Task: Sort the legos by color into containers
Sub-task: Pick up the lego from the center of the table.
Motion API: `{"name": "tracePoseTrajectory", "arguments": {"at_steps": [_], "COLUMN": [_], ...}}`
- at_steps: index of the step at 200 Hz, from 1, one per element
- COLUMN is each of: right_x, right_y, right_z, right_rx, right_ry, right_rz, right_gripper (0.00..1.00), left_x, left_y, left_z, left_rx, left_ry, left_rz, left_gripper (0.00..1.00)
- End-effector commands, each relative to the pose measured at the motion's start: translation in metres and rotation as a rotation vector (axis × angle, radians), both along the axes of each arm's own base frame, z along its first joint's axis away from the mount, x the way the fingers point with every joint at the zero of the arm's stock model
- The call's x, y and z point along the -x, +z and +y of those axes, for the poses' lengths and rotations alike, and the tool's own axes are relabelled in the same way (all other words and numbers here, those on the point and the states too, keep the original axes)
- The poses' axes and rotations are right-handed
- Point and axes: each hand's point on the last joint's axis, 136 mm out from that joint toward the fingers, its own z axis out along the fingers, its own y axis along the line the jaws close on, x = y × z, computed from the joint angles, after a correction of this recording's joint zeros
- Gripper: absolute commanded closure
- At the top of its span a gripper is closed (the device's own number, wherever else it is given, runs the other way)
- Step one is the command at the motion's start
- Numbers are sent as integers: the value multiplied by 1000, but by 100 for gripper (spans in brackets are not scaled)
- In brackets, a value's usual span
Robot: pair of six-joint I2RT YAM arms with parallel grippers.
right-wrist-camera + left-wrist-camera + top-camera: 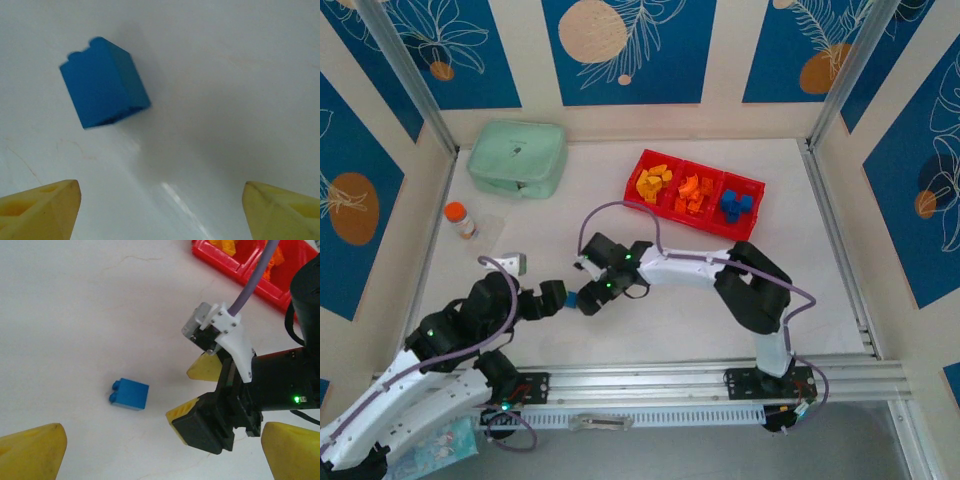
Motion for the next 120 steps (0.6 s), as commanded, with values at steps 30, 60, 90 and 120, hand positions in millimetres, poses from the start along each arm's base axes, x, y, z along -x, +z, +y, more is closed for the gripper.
{"name": "tracePoseTrajectory", "arguments": {"at_steps": [30, 60, 90, 120], "right_x": [3, -5, -10, -10], "right_y": [-2, -10, -23, -25], "right_z": [42, 54, 62, 68], "right_rx": [-19, 11, 51, 51], "right_ry": [115, 120, 134, 144], "right_rz": [-86, -102, -124, -131], "right_gripper": [15, 16, 22, 33], "left_x": [8, 7, 8, 7], "left_y": [3, 4, 6, 5], "left_z": [22, 24, 23, 22], "left_rx": [-30, -12, -6, -6], "left_ry": [66, 79, 70, 66], "left_rz": [7, -9, -23, -24], "left_gripper": [1, 1, 1, 1]}}
